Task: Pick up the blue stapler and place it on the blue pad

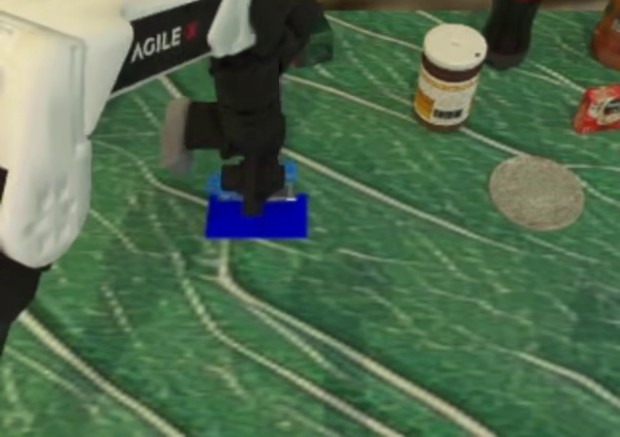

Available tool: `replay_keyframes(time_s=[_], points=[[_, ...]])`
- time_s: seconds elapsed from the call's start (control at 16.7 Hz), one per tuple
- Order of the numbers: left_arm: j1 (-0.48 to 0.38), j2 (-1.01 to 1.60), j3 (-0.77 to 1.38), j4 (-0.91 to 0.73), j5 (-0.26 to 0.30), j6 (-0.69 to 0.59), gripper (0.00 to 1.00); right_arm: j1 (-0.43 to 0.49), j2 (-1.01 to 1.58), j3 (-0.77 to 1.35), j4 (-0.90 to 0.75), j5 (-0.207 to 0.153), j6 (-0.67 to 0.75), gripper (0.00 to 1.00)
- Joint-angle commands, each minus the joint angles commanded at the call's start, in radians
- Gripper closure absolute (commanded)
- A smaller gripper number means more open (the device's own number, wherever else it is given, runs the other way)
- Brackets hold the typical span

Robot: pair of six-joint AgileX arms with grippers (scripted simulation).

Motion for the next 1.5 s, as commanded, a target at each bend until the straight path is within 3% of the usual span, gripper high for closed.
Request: replay_keyframes(time_s=[0.36, 1.14, 1.5], points=[[0.002, 0.010, -0.057, 0.058, 0.001, -0.001, 1.00, 0.000, 0.000, 0.000, 0.000, 0.000, 0.000, 0.00], [0.002, 0.010, -0.057, 0.058, 0.001, -0.001, 0.02, 0.000, 0.000, 0.000, 0.000, 0.000, 0.000, 0.00], [0.002, 0.010, -0.057, 0.058, 0.001, -0.001, 0.00, 0.000, 0.000, 0.000, 0.000, 0.000, 0.000, 0.00]])
